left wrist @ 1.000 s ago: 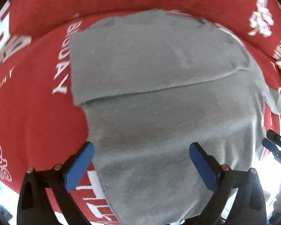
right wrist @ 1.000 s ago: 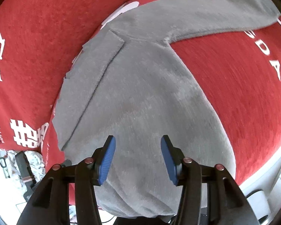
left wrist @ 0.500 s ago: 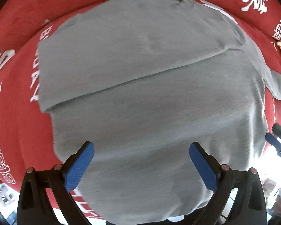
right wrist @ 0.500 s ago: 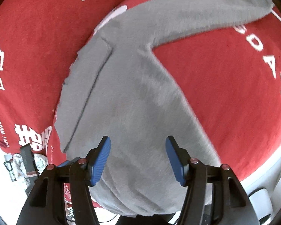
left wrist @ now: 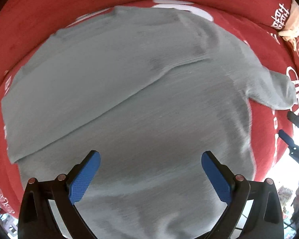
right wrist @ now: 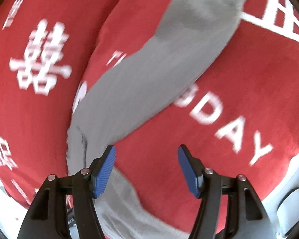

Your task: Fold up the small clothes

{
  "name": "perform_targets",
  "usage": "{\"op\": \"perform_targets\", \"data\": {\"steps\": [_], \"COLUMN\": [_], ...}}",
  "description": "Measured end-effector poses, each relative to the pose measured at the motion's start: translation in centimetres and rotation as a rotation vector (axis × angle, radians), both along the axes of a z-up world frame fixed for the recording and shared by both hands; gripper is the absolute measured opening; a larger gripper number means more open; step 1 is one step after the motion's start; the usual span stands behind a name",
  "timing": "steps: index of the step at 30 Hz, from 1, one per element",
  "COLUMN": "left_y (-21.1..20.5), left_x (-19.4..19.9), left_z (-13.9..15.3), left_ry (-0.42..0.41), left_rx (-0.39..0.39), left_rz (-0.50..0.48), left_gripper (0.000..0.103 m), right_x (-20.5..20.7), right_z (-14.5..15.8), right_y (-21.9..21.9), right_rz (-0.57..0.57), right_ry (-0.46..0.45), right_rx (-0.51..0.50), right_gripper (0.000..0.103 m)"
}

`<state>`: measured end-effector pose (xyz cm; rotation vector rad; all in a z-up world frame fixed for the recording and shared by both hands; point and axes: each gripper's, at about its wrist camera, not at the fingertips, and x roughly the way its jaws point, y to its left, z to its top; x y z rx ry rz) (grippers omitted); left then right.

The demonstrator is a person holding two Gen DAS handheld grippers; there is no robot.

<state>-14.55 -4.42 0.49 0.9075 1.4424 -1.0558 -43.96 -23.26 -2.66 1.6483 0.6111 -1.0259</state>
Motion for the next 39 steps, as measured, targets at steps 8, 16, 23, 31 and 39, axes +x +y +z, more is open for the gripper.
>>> {"op": "perform_targets", "data": {"steps": [8,16,23,31,39], "left_y": [-4.9,-8.2,-11.3,-8.7,-5.6], "left_x": [-2.3,-3.9,-4.2,1.0,6.5], "left_z": [-1.3,-1.4,-2.2,-2.2,-1.0], "left_ry": [-0.007,-0.012,-0.004,0.001,-0.035], "left_rx": [0.002,-0.024,-0.037,-0.011,-0.026], "left_rz": [-0.047,-0.043,-0.012,0.063,0.097], "left_gripper": [0.102,0.102,0.102,0.102,0.102], "right_x": [-6.8,-8.2,-7.4,-5.9,3.3], "right_z": [-2.7,-4.5,-5.1,-5.0,1.1], "right_y": [-3.1,-5.5,-7.3,-9.3,-12.0], "right_rz": [-0.206,-0.299,-0.374,-0.376,-0.100], "right_ry": [-0.044,-0.128,-0.195,-0.320,-0.415], "right_rx": [0.019,-0.028,-0.059,-0.027,-0.168], "right_gripper": [0.068,0.068,0.068,0.005,0.005]}}
